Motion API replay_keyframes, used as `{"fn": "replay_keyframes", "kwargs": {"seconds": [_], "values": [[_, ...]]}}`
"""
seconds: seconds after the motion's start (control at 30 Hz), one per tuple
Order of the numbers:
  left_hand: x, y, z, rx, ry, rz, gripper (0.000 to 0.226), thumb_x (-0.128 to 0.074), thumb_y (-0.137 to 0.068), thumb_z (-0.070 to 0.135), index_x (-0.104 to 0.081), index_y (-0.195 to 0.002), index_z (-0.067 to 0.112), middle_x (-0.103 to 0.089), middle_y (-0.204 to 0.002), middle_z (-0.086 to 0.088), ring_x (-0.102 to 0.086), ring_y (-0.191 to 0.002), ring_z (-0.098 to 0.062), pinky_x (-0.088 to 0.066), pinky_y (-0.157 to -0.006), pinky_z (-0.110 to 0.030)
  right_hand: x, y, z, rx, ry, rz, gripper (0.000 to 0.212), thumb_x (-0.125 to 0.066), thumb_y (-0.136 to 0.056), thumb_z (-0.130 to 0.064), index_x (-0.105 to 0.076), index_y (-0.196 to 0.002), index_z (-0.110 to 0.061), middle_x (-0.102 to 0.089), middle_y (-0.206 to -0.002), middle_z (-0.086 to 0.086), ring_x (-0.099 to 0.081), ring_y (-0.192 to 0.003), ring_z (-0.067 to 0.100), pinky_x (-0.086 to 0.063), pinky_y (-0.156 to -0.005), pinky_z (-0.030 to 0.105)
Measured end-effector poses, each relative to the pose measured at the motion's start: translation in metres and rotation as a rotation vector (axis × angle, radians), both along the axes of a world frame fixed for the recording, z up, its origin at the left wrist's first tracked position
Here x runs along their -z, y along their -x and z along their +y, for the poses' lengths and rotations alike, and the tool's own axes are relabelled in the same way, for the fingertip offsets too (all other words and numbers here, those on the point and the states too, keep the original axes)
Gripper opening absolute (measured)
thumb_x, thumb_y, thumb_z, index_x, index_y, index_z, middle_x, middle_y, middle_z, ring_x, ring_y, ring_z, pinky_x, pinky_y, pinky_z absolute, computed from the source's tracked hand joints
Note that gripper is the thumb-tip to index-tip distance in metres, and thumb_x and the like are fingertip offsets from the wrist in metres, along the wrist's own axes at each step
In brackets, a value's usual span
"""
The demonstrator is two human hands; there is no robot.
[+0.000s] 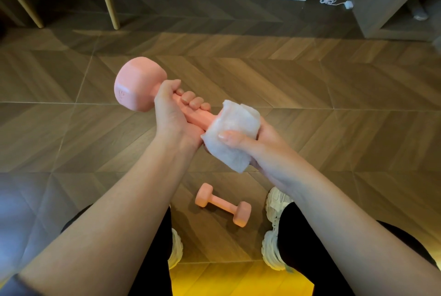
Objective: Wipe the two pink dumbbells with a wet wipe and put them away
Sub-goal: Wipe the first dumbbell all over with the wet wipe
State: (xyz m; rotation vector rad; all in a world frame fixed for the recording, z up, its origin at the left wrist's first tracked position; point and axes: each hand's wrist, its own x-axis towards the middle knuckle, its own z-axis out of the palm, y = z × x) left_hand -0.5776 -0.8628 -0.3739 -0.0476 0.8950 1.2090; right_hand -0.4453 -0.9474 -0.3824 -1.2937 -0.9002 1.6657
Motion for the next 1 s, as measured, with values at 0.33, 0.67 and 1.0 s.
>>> {"fn": "replay_keyframes", "kwargs": {"seconds": [0.33,0.67,1.0], "values": [[-0.004,0.0,0.004,-0.001,-0.039,0.008,0.034,-0.047,-0.091,0.016,-0.03,-0.061,0.02,-0.023,-0.049,0.007,-0.023,-0.04,-0.011,-0.029,-0.042,-0.022,0.002,-0.001,0.003,-0.031,-0.077,0.03,0.049,-0.072,-0.085,-0.032,-0.052,-0.129,-0.025,-0.066,-0.114,-0.001,-0.066,-0.104,0.012,-0.055,-0.079,0.026],[-0.005,-0.004,-0.001,0.022,-0.016,0.001,0.033,-0.047,-0.092,0.016,-0.03,-0.064,0.02,-0.025,-0.049,0.006,-0.025,-0.041,-0.012,-0.03,-0.044,-0.021,0.002,0.012,0.006,0.08,-0.119,-0.043,0.017,-0.072,-0.088,-0.028,-0.071,-0.101,-0.017,-0.069,-0.087,-0.004,-0.067,-0.081,0.009,-0.054,-0.065,0.023],[-0.003,-0.001,-0.002,0.014,-0.058,0.026,0.032,-0.046,-0.091,0.016,-0.032,-0.063,0.019,-0.025,-0.049,0.007,-0.025,-0.042,-0.011,-0.03,-0.047,-0.024,0.003,-0.005,0.0,-0.047,0.194,0.301,0.061,-0.062,-0.086,-0.038,-0.048,-0.139,-0.011,-0.064,-0.118,0.021,-0.063,-0.103,0.038,-0.058,-0.084,0.047]]}}
